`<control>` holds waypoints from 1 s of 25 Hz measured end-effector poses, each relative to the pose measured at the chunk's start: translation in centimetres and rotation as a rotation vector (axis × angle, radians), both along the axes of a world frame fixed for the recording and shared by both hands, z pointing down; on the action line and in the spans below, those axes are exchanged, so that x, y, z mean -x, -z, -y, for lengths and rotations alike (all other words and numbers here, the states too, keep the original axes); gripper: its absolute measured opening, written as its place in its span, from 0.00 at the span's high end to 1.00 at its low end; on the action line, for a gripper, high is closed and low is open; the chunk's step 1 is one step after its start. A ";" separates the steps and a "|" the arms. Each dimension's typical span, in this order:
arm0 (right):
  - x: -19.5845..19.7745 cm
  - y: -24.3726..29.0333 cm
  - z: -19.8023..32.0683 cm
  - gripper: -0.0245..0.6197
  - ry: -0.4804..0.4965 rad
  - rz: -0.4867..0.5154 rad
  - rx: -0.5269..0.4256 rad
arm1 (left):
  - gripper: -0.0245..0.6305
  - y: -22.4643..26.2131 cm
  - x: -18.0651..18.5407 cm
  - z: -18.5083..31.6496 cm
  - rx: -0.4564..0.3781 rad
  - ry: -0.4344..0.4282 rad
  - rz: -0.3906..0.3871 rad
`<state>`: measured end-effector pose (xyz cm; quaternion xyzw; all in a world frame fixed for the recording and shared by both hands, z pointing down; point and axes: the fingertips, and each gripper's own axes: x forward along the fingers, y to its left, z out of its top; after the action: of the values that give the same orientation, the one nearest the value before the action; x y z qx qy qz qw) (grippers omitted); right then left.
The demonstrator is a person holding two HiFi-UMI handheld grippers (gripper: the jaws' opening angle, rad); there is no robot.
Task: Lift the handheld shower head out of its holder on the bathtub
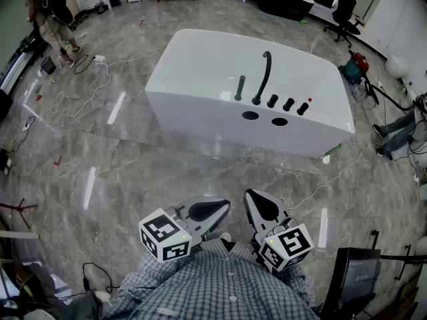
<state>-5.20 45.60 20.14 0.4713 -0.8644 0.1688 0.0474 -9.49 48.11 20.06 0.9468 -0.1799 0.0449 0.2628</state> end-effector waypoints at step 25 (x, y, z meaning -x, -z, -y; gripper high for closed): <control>-3.6 0.1 -1.7 0.93 0.025 0.033 -0.008 | 0.95 0.6 -3.5 -1.3 -0.024 0.027 0.016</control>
<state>-1.65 47.33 20.00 0.4579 -0.8715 0.1726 0.0336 -5.98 49.43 19.48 0.9470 -0.1955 0.0470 0.2505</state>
